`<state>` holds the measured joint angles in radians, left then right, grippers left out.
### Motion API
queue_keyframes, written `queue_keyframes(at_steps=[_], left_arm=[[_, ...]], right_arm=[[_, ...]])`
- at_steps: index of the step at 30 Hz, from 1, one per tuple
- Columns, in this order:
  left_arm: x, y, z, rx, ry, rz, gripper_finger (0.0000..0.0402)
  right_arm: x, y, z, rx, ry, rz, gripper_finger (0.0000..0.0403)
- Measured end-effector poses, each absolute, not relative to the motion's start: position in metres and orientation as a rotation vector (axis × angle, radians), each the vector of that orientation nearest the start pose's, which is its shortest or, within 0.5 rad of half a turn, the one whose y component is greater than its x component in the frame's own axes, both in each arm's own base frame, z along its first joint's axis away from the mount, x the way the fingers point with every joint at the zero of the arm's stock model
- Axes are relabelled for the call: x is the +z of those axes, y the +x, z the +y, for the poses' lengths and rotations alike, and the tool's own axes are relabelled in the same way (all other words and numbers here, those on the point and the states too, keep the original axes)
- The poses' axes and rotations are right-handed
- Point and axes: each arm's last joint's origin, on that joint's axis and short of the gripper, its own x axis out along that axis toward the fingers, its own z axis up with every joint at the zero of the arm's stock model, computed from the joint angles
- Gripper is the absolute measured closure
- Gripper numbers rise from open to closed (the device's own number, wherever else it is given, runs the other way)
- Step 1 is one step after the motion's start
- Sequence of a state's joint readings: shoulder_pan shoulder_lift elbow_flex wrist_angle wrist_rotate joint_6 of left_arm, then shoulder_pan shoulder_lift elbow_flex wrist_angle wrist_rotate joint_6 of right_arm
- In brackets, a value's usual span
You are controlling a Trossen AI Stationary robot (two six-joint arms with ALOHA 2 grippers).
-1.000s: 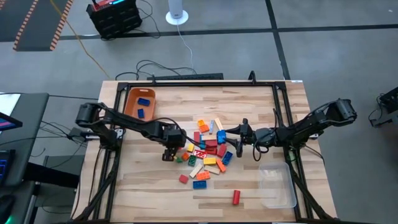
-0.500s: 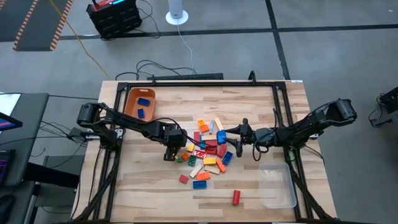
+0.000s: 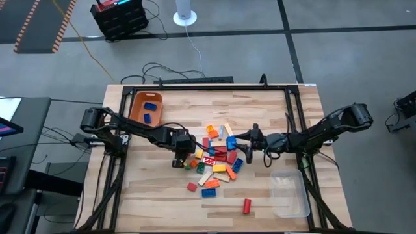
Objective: Sort blocks by size
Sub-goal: Move the small red wooden block to the top left of the table
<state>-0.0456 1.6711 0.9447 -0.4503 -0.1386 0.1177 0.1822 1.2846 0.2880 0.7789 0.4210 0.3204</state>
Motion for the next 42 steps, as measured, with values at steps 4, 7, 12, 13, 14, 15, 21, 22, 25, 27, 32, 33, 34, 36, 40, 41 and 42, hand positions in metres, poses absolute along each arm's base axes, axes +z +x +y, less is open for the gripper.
queue_keyframes(at_steps=[4,7,12,13,14,15,21,22,25,27,32,33,34,36,40,41,42], left_arm=[[0.161,0.309,-0.005,0.071,0.328,1.155,0.0272],[0.165,0.317,0.006,0.092,0.36,1.068,0.0272],[0.163,0.323,0.034,0.158,0.396,0.894,0.0272],[0.163,0.324,0.04,0.173,0.399,0.878,0.0272],[0.165,0.324,0.046,0.187,0.404,0.867,0.0272],[0.165,0.324,0.051,0.199,0.41,0.859,0.0272],[0.168,0.322,0.078,0.207,0.359,0.819,0.0271],[0.168,0.322,0.081,0.199,0.341,0.812,0.0271],[0.169,0.321,0.088,0.205,0.318,0.794,0.027],[0.17,0.32,0.092,0.223,0.287,0.785,0.027],[0.17,0.318,0.099,0.258,0.248,0.784,0.027],[0.17,0.318,0.1,0.263,0.244,0.778,0.027],[0.171,0.318,0.101,0.268,0.241,0.771,0.027],[0.172,0.318,0.104,0.279,0.236,0.759,0.027],[0.173,0.318,0.109,0.265,0.214,0.731,0.027],[0.174,0.318,0.11,0.254,0.203,0.719,0.027],[0.174,0.318,0.112,0.246,0.195,0.711,0.027]], right_arm=[[0.17,0.228,0.024,-0.291,0.195,0.195,0.0175],[0.177,0.234,0.012,-0.338,0.131,0.206,0.0175],[0.193,0.243,-0.02,-0.401,-0.002,0.192,0.0175],[0.197,0.244,-0.029,-0.394,-0.017,0.189,0.0175],[0.203,0.245,-0.038,-0.388,-0.022,0.182,0.0175],[0.208,0.245,-0.048,-0.385,-0.026,0.176,0.0176],[0.232,0.237,-0.091,-0.429,-0.04,0.223,0.0187],[0.235,0.236,-0.093,-0.432,-0.045,0.232,0.019],[0.238,0.233,-0.091,-0.422,-0.066,0.245,0.0198],[0.242,0.232,-0.085,-0.404,-0.09,0.232,0.0203],[0.254,0.228,-0.077,-0.393,-0.184,0.19,0.0213],[0.256,0.226,-0.079,-0.406,-0.202,0.182,0.0215],[0.258,0.225,-0.08,-0.418,-0.218,0.173,0.0216],[0.262,0.222,-0.085,-0.444,-0.242,0.156,0.0219],[0.263,0.215,-0.098,-0.507,-0.249,0.158,0.0222],[0.263,0.213,-0.102,-0.525,-0.244,0.16,0.0223],[0.263,0.212,-0.105,-0.542,-0.236,0.16,0.0223]])
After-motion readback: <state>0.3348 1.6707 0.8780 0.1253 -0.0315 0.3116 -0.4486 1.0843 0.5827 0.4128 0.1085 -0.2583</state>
